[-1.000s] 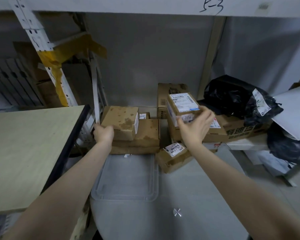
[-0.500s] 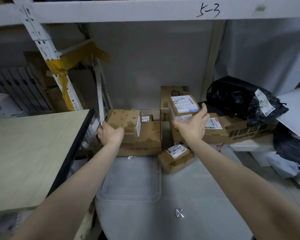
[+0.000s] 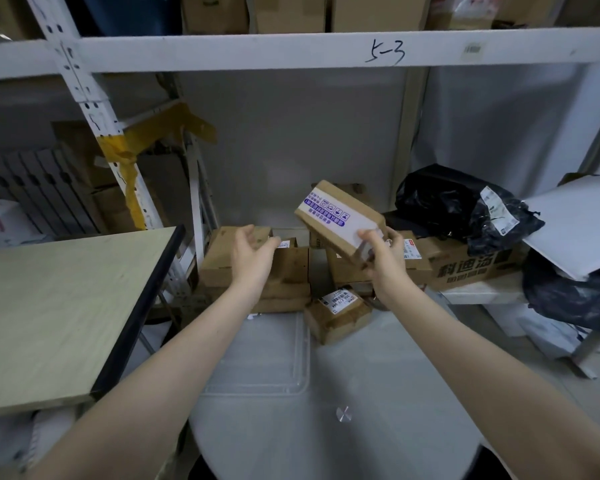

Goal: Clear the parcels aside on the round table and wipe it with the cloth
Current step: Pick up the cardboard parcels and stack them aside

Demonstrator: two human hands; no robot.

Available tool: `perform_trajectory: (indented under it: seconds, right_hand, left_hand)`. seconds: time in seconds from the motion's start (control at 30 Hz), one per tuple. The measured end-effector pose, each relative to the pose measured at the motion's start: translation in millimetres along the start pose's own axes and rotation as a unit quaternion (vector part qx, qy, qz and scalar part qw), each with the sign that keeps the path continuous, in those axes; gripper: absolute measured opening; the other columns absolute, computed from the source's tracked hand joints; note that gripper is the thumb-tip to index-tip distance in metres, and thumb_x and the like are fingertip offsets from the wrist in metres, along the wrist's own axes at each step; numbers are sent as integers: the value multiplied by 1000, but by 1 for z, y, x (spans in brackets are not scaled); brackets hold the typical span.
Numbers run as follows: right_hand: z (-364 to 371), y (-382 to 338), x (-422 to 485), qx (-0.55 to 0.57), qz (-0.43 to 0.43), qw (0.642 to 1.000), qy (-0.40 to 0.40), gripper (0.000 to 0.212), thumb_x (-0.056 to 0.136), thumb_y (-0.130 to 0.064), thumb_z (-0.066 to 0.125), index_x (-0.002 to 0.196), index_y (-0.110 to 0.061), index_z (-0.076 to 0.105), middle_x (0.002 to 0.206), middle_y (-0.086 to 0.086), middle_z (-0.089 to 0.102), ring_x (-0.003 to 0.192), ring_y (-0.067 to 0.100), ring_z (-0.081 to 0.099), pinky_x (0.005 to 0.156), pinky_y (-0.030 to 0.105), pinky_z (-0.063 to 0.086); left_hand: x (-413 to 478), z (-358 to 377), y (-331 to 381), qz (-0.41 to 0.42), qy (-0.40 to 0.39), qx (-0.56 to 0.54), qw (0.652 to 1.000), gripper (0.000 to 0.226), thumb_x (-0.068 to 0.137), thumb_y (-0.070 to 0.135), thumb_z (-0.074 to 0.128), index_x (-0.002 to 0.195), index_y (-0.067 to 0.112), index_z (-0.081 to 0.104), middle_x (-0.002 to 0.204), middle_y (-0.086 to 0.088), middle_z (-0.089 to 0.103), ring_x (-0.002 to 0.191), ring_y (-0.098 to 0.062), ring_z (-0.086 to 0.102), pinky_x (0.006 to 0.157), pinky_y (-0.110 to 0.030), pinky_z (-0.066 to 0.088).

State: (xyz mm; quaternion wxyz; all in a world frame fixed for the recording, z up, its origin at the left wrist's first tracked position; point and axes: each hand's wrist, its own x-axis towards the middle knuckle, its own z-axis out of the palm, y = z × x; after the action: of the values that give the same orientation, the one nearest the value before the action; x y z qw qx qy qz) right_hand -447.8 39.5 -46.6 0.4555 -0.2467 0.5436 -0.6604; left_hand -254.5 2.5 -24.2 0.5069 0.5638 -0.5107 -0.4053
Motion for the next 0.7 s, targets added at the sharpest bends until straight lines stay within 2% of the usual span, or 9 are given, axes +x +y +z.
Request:
perform_trajectory:
  seconds: [0.1, 0.13, 0.2, 0.27, 0.37, 0.47, 0.57, 0.63, 0.7]
  right_hand:
    - [-12, -6, -10, 136, 91, 985, -62, 45, 76, -37, 66, 117, -25, 51, 125, 9, 59, 112, 26, 58, 97, 49, 48]
    - [-15, -8, -15, 169, 120, 975, -85, 41, 80, -39, 62, 116, -23, 55, 120, 10, 62, 110, 28, 59, 95, 47, 49]
    - [-20, -10, -22, 187, 165, 961, -117, 48, 80, -47, 59, 119, -19, 58, 115, 12, 63, 107, 30, 60, 90, 44, 52]
    - [-23, -8, -26, 174, 202, 955, -126, 61, 76, -54, 60, 124, -15, 57, 119, 13, 62, 108, 32, 60, 82, 40, 54]
    - [-25, -5, -29, 139, 238, 953, -126, 70, 74, -60, 60, 125, -11, 56, 121, 16, 60, 108, 34, 60, 82, 43, 56]
    - [-28, -3, -31, 114, 280, 944, -134, 70, 78, -63, 55, 124, -11, 56, 123, 17, 59, 107, 38, 62, 76, 47, 58]
    - [-32, 0, -35, 52, 330, 929, -162, 69, 77, -63, 54, 126, -14, 56, 131, 15, 55, 103, 42, 64, 62, 43, 60]
    - [-32, 2, -37, 20, 346, 921, -180, 72, 74, -62, 55, 129, -15, 56, 137, 14, 52, 107, 43, 62, 58, 41, 59]
    - [-30, 5, -40, 5, 348, 919, -183, 70, 74, -61, 55, 127, -15, 57, 137, 14, 52, 108, 43, 61, 59, 41, 60]
  left_hand:
    - [-12, 6, 7, -47, -61, -58, 995, 47, 90, 32, 60, 135, 24, 47, 141, 2, 47, 131, -19, 43, 109, -41, 37]
    - [-15, 8, 9, -59, -84, -76, 992, 39, 91, 35, 58, 129, 27, 51, 138, 4, 49, 129, -17, 44, 107, -41, 38]
    - [-20, 11, 12, -70, -115, -92, 987, 28, 92, 40, 56, 118, 30, 57, 132, 6, 53, 125, -15, 46, 105, -42, 39]
    - [-23, 12, 13, -76, -120, -95, 985, 25, 91, 43, 56, 113, 29, 60, 130, 4, 56, 122, -16, 47, 103, -43, 40]
    - [-26, 10, 12, -83, -111, -98, 986, 25, 91, 42, 56, 109, 26, 63, 123, 1, 61, 110, -17, 54, 100, -43, 41]
    - [-27, 4, 7, -90, -114, -92, 985, 18, 91, 42, 56, 86, 26, 64, 100, 3, 66, 102, -19, 60, 97, -44, 44]
    - [-25, -4, 3, -120, -105, -68, 985, 36, 85, 50, 58, 65, 20, 54, 77, 2, 63, 93, -28, 59, 89, -39, 44]
    - [-25, -12, 0, -148, -121, -43, 981, 46, 72, 62, 61, 62, 18, 50, 79, -2, 65, 94, -28, 60, 94, -39, 45]
    - [-29, -20, -3, -180, -145, -33, 972, 62, 54, 72, 63, 78, 15, 62, 99, -3, 70, 106, -28, 61, 102, -45, 42]
